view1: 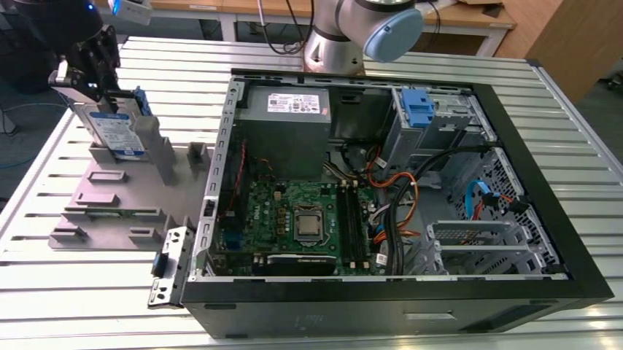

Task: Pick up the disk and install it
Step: 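Pick up the disk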

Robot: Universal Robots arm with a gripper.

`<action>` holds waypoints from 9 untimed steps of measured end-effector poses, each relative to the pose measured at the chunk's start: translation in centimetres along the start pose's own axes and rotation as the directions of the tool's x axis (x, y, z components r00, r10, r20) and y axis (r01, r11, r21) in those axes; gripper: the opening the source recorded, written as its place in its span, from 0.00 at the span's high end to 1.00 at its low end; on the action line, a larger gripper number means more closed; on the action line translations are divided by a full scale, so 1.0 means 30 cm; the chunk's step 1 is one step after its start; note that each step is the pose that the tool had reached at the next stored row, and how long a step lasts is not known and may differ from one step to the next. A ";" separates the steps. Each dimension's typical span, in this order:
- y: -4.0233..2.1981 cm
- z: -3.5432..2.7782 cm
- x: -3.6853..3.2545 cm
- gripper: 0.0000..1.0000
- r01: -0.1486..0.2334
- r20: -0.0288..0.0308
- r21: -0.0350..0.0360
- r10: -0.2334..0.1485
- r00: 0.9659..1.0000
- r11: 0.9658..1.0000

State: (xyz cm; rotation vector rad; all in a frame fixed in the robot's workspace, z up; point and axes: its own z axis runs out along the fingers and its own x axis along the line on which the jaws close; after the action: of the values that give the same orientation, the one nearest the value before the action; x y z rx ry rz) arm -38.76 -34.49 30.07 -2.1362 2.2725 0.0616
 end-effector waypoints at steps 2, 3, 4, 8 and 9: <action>0.000 0.000 0.000 0.65 0.000 0.000 0.000 0.000 1.000 1.000; 0.000 0.000 0.000 0.65 0.000 0.000 0.000 0.000 1.000 1.000; 0.000 0.000 0.000 0.65 0.000 0.000 0.000 0.000 1.000 1.000; 0.000 -0.006 0.000 0.65 0.000 -0.001 0.000 0.000 1.000 1.000; 0.000 -0.010 0.000 0.65 0.000 -0.001 0.000 0.000 1.000 1.000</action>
State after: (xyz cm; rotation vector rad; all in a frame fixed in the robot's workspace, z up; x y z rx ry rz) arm -38.75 -34.49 30.38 -2.1367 2.2729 0.0609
